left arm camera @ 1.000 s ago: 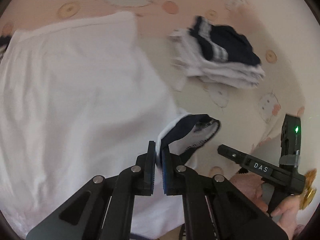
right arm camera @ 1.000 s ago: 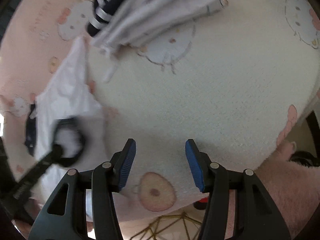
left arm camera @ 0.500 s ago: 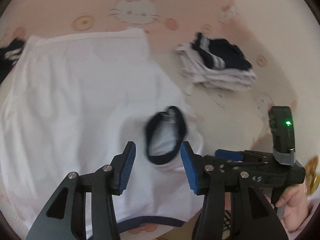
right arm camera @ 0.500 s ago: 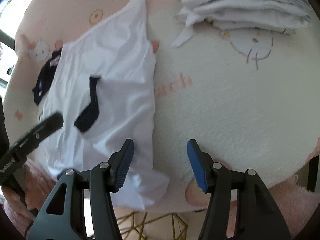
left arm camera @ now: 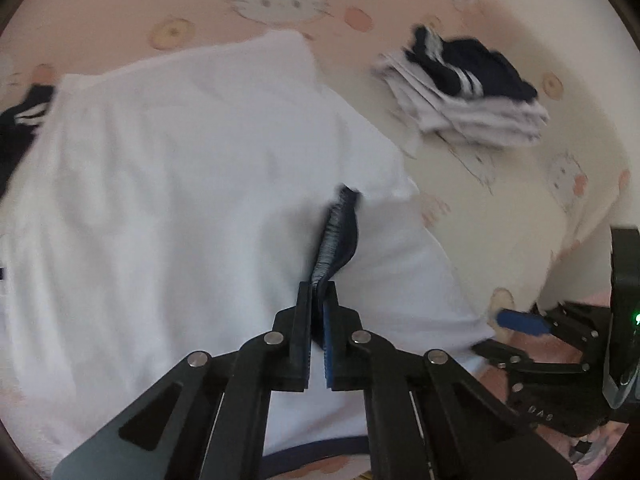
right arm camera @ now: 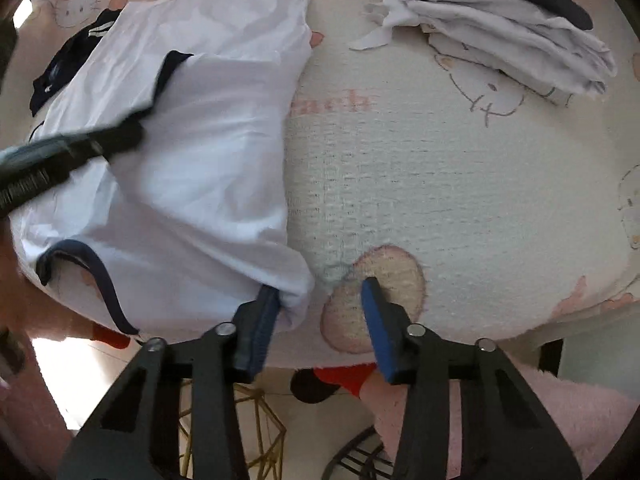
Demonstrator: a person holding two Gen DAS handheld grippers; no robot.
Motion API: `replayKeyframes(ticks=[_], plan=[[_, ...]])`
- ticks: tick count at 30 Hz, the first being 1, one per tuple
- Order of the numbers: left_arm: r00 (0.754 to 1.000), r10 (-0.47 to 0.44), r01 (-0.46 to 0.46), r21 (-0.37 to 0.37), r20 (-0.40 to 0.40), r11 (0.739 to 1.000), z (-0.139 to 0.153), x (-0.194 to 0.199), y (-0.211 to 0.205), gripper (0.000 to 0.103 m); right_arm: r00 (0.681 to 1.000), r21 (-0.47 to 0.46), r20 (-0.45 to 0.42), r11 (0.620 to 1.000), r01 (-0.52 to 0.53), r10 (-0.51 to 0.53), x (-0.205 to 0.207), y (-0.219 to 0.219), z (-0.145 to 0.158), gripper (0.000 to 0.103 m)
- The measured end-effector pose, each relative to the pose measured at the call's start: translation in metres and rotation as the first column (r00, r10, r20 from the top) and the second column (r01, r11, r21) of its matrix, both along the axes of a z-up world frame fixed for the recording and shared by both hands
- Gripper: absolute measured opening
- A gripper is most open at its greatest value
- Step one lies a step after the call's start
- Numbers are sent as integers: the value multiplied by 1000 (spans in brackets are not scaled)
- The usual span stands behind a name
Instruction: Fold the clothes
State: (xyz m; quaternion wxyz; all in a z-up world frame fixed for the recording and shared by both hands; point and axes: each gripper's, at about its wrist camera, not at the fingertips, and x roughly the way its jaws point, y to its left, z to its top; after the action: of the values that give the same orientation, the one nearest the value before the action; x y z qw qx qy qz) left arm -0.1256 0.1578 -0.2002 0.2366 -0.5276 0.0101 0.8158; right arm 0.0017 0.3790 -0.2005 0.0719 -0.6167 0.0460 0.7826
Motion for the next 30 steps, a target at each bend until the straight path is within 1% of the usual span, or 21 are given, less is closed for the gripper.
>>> replayKeyframes(ticks=[2,3,4,6,9,11,12,13,14,15,16,18,19,20,21,22,23,24,25,26,30], plan=[[1000,6,-6,10,27,1000,-4,-1,-7,5,1000,33,9,999,-14,13,-1,-4,1,39],[998,-1,0,11,68,1000,-10,-2,-8,5,999,44,21,999,-29,29,-2,-7,1,39],[994,-8,7,11,112,1000,-16,-1,-10,6,999,31,30,999,-37,36,-3,-7,1,39],[989,3,-5,15,146,1000,-24,5,-16,6,998,-21,46,999,-42,42,-6,-6,1,40],[994,57,-63,55,95,997,-15,16,-31,6,999,-119,-33,993,-4,0,-14,8,17,40],[995,84,-89,95,53,992,-5,18,-36,6,993,-117,-115,993,19,-32,-24,12,29,41],[997,76,-80,132,34,988,0,19,-34,6,986,-110,-158,993,30,-47,-29,13,35,41],[998,52,-55,152,26,987,1,21,-29,6,978,-104,-201,994,41,-62,-35,14,41,42],[999,24,-27,160,23,987,0,22,-22,6,974,-106,-219,994,36,-59,-40,14,41,43],[1000,-4,0,168,20,986,-1,24,-15,6,974,-112,-223,993,23,-48,-46,13,40,46],[999,-32,28,167,21,986,-5,26,-6,6,976,-115,-214,993,7,-31,-44,9,37,46],[996,-78,73,94,53,993,-23,28,12,6,991,-79,-132,997,-20,9,-44,6,19,46],[995,-71,66,76,71,995,-30,28,13,6,996,-56,-86,998,-30,25,-47,4,10,46],[995,-51,45,71,87,996,-36,27,9,7,997,-44,-79,999,-31,28,-50,4,9,46],[994,-31,24,65,103,998,-41,26,5,8,996,-39,-91,999,-28,25,-51,5,11,49],[994,-9,1,68,112,998,-42,25,-1,8,994,-35,-103,999,-25,21,-53,6,13,56],[993,15,-24,76,118,997,-40,23,-8,8,993,-30,-116,999,-22,18,-55,8,15,58],[992,38,-48,84,123,995,-38,22,-15,8,992,-25,-128,1000,-19,15,-57,9,17,63],[990,61,-73,91,129,993,-37,20,-22,8,990,-20,-141,1000,-15,12,-59,10,19,63],[991,72,-82,90,115,993,-34,20,-24,9,988,-15,-153,1000,-12,9,-61,11,21,63],[999,6,-13,141,46,990,-15,19,-9,9,979,3,-202,1000,2,-2,-68,16,28,62]])
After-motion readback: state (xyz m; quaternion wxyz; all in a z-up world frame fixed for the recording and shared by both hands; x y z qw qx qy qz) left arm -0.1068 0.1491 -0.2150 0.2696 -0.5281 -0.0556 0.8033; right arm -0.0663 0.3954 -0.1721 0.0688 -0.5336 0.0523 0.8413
